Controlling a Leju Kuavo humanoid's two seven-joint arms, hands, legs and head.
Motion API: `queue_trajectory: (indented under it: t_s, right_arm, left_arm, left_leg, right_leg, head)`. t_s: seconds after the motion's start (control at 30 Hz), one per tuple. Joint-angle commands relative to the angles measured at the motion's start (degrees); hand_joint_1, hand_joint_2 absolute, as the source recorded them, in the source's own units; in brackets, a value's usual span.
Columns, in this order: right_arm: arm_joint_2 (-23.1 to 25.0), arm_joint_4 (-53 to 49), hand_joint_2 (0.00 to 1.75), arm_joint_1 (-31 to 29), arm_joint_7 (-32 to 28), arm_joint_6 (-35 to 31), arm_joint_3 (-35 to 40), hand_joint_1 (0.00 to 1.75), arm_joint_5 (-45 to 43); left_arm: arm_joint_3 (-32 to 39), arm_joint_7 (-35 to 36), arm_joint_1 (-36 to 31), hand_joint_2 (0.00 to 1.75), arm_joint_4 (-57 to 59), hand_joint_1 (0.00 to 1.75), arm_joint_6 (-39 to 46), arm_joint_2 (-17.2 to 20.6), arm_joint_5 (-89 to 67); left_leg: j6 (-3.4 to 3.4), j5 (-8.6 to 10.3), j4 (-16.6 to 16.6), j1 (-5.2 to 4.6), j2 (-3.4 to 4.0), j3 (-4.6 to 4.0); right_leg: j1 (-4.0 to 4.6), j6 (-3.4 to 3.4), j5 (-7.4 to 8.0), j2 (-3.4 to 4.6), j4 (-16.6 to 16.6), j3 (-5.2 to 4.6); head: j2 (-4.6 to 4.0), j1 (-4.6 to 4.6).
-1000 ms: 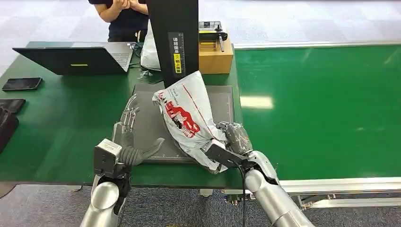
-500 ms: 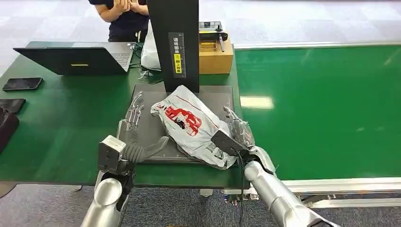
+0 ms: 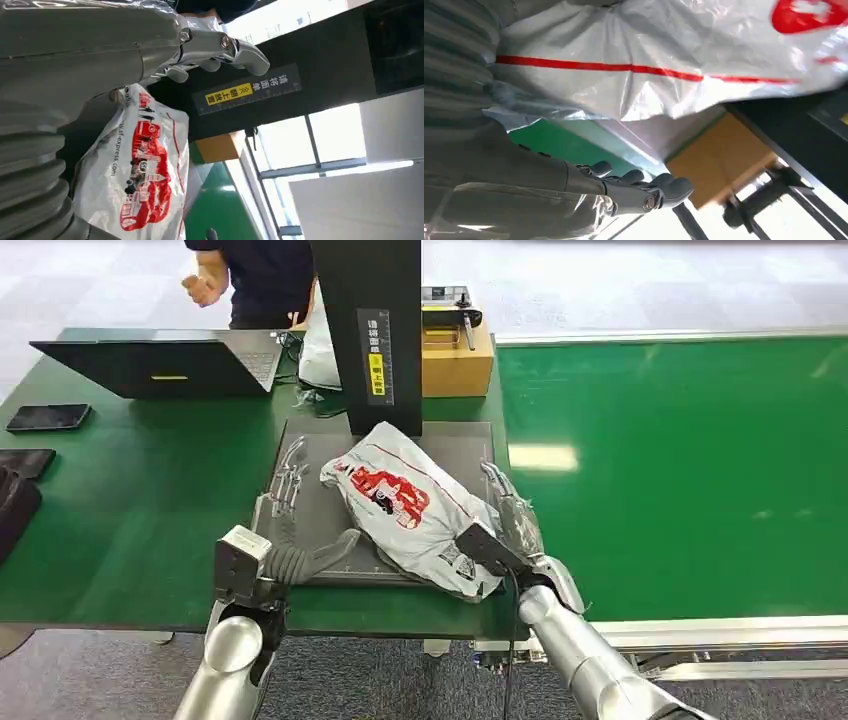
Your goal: Moved the parcel from conveyor to table for the left to box.
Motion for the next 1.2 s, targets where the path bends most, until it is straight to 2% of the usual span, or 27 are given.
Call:
queue_trajectory:
  t_s: [0.03, 0.3, 0.33, 0.53, 0.73, 1.03, 1.2]
  right_arm:
    - [-1.24, -21.58, 0.0, 11.31, -2.16, 1.38, -1.67, 0.0, -5.36]
    - [-0.62, -32.54, 0.0, 16.08, -1.96, 1.72, -3.36, 0.0, -8.02]
    - [-0.59, -34.65, 1.75, 16.91, -2.15, 1.01, -3.95, 0.0, -8.19]
    - [0.25, -40.62, 1.75, 19.94, -2.67, -2.31, -6.49, 0.0, -9.63]
    - [0.37, -43.29, 1.75, 22.85, -1.63, -1.98, -8.7, 0.0, -11.59]
    - [0.98, -45.03, 1.75, 27.22, -0.07, 6.16, -12.42, 0.0, -15.71]
    - [1.11, -45.79, 1.75, 29.3, 0.18, 7.55, -13.01, 0.0, -16.13]
  left_arm:
    - [-0.88, 0.04, -0.93, 1.75, 2.81, 0.0, -0.06, 1.49, 0.01]
    - [-0.57, -0.08, 0.69, 1.75, 1.46, 0.0, 0.46, 1.71, 0.08]
    - [-0.39, -0.08, 0.81, 1.75, 1.19, 0.0, 0.42, 1.59, 0.08]
    - [0.02, 0.12, 1.4, 1.75, 0.6, 0.0, 0.88, 1.53, -0.24]
    - [0.2, 0.03, 1.91, 1.75, 0.16, 0.0, 1.04, 1.98, -0.34]
    - [-0.01, -0.77, 1.07, 1.75, 2.21, 0.0, 1.7, 2.74, -0.13]
    - [-0.43, -1.45, 0.1, 1.75, 3.89, 0.0, 1.82, 3.0, 0.52]
  left_leg:
    - [-0.14, -0.02, -0.08, 0.04, -0.05, 0.07]
    - [-0.25, -0.04, -0.17, 0.05, -0.11, 0.17]
    - [-0.13, -0.04, -0.07, 0.01, -0.05, -0.04]
    - [-0.14, -0.04, -0.08, 0.02, -0.08, -0.03]
    - [-0.17, -0.05, -0.12, 0.04, -0.1, 0.05]
    - [-0.17, -0.03, -0.14, 0.04, -0.11, 0.06]
    - [-0.13, -0.04, -0.11, 0.03, -0.08, 0.02]
  right_leg:
    - [0.02, 0.07, -0.03, 0.0, -0.08, 0.08]
    - [0.01, 0.1, -0.08, -0.02, -0.14, 0.16]
    - [0.0, 0.04, -0.06, 0.0, -0.03, -0.06]
    - [0.0, 0.06, -0.06, -0.03, -0.06, -0.02]
    - [0.0, 0.06, -0.08, -0.04, -0.1, 0.06]
    - [0.01, 0.05, -0.06, -0.05, -0.1, 0.05]
    - [0.01, 0.04, -0.06, -0.04, -0.09, 0.02]
  head:
    - [0.0, -0.02]
    - [0.0, -0.02]
    - [0.0, -0.02]
    - [0.0, 0.0]
    - [0.0, -0.02]
    - [0.0, -0.02]
    - [0.0, -0.02]
